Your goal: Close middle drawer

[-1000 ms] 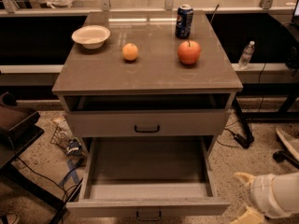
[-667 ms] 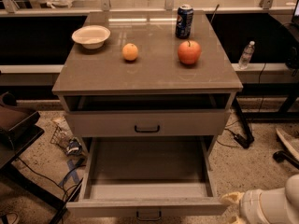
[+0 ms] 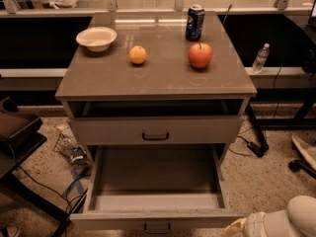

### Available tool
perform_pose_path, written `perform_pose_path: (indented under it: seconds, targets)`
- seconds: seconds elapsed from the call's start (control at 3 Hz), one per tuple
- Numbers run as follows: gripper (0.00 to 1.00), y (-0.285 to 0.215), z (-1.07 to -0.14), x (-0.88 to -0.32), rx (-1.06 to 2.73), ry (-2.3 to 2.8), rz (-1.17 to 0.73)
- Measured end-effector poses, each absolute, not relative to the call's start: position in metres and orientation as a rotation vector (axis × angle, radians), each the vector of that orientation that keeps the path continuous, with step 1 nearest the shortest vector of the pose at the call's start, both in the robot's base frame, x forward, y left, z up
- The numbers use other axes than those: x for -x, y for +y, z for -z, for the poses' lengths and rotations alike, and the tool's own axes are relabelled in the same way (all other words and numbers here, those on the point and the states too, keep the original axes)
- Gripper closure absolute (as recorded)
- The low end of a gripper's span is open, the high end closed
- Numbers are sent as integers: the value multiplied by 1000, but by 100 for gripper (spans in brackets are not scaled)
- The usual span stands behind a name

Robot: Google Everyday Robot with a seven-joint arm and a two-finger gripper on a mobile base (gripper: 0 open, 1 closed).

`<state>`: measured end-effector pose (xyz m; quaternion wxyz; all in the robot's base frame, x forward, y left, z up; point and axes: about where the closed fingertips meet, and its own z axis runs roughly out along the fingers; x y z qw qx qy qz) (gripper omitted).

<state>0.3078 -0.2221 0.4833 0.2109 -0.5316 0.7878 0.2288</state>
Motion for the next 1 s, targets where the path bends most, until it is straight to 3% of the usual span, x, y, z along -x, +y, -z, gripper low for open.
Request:
perform_pose_path:
  seconds: [0.67, 1.0]
  targets:
    - [100, -215, -466, -324, 1455, 2157, -717]
    - [100, -200, -446, -364, 1425, 2071, -829]
